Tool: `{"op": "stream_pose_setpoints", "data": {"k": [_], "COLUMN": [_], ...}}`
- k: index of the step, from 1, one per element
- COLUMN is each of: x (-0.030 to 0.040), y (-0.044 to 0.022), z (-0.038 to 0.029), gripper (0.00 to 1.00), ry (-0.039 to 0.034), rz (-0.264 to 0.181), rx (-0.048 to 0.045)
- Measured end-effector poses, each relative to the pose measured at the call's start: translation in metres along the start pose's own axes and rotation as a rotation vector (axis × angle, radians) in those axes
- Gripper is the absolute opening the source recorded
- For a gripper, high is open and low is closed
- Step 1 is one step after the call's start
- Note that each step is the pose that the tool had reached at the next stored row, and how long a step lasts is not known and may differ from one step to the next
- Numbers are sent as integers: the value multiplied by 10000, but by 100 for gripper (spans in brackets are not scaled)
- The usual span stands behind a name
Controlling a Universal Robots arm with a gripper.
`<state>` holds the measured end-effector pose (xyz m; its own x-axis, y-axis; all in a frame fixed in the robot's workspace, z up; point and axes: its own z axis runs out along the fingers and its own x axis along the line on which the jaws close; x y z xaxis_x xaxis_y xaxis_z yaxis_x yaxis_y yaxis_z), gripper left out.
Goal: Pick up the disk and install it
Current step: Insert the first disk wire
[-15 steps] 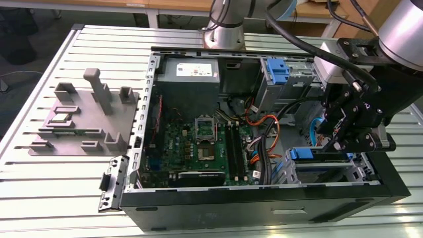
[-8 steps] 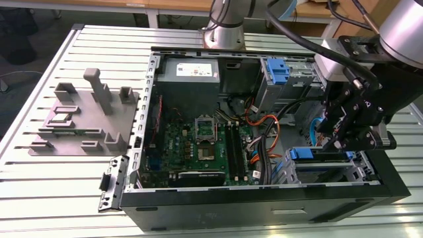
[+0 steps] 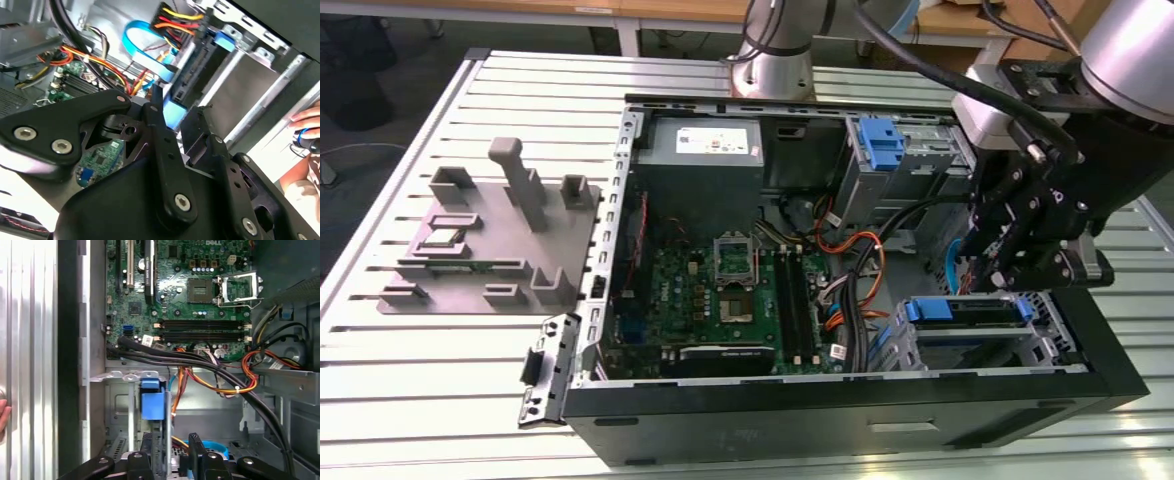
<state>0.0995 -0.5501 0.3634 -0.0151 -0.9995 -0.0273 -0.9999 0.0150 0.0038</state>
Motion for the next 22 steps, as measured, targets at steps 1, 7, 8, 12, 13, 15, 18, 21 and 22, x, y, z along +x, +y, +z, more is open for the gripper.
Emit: {"op": "stream_pose_setpoints", "data": {"k": [1,7,8,12,13,15,18,21,22], "x": [-27,-108,-112,-117,-119,-123,-128,-129,-130], "y": [0,-5,-12,-59,-73,-102,-142,-154,-159], "z": [0,6,6,5,5,6,7,14,17], "gripper": [42,42,42,42,42,42,42,42,42], "ry": [-2,-8,-9,-6,-7,-7,-7,25,40], "rz": [0,0,0,0,0,0,0,4,4], "rx": [0,0,-1,0,0,0,0,0,1]}}
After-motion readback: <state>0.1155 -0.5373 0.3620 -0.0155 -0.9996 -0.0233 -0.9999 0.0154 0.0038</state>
